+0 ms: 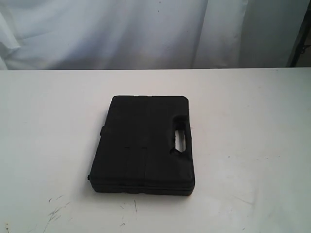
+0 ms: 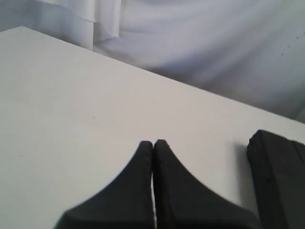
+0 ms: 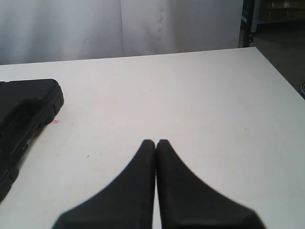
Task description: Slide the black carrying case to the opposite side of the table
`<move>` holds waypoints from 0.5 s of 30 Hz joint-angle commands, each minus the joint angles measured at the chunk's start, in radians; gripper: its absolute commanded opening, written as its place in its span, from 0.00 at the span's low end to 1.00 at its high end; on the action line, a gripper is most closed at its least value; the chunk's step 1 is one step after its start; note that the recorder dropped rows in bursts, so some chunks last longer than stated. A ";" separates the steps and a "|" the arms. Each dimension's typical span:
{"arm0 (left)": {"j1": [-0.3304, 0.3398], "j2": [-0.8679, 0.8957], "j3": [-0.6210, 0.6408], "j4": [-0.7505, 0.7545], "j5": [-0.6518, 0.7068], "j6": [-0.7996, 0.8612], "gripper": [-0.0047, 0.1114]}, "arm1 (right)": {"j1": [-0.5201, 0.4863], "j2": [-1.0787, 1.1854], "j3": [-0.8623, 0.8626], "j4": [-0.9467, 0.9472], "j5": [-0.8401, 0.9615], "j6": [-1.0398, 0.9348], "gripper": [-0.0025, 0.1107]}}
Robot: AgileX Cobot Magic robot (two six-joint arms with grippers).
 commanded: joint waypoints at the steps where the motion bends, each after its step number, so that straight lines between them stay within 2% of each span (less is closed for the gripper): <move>1: 0.003 -0.014 0.052 -0.160 -0.042 0.221 0.04 | 0.001 -0.004 0.004 -0.010 -0.003 -0.001 0.02; 5: 0.003 -0.047 0.101 -0.187 -0.130 0.317 0.04 | 0.001 -0.004 0.004 -0.010 -0.003 -0.001 0.02; 9: 0.003 -0.081 0.140 -0.274 -0.130 0.411 0.04 | 0.001 -0.004 0.004 -0.010 -0.003 -0.001 0.02; 15: 0.003 -0.096 0.146 -0.278 -0.130 0.462 0.04 | 0.001 -0.004 0.004 -0.010 -0.003 -0.001 0.02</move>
